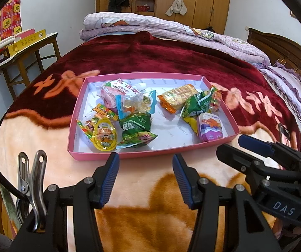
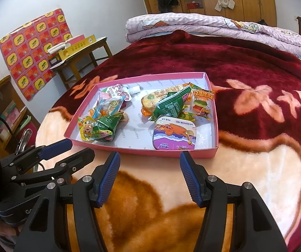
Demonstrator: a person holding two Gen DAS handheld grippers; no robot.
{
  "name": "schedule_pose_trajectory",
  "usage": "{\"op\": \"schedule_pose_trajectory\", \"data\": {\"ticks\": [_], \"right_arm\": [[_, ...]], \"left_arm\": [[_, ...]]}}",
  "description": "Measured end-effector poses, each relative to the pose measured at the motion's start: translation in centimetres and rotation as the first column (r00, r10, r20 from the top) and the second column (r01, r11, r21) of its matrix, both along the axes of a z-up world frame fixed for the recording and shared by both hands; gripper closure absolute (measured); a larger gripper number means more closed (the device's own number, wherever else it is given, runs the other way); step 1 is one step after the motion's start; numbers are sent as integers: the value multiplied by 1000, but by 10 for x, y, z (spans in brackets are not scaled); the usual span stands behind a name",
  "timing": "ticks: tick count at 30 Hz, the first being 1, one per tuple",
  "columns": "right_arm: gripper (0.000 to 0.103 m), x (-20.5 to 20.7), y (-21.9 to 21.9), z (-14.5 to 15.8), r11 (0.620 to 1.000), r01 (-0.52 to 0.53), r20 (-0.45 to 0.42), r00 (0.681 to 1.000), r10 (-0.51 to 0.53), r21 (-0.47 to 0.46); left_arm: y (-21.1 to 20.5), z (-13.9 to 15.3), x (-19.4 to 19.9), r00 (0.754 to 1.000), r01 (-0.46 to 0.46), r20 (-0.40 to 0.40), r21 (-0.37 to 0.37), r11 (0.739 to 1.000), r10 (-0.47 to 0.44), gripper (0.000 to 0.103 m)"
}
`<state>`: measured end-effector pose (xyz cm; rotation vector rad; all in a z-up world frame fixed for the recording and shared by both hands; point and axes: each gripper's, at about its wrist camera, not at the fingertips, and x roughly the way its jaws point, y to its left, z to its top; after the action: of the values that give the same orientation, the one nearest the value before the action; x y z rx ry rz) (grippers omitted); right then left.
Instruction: Organize snacks
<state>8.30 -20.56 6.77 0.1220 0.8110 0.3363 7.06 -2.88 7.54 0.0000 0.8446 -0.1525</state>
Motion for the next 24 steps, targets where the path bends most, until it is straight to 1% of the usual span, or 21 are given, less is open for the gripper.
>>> {"op": "schedule_pose_trajectory", "data": {"ticks": [24], "right_arm": [[42, 0, 0, 0, 1000, 0, -1, 1000, 0, 0]], "left_arm": [[1, -1, 1, 1000, -3, -1, 3, 1000, 3, 47]]}}
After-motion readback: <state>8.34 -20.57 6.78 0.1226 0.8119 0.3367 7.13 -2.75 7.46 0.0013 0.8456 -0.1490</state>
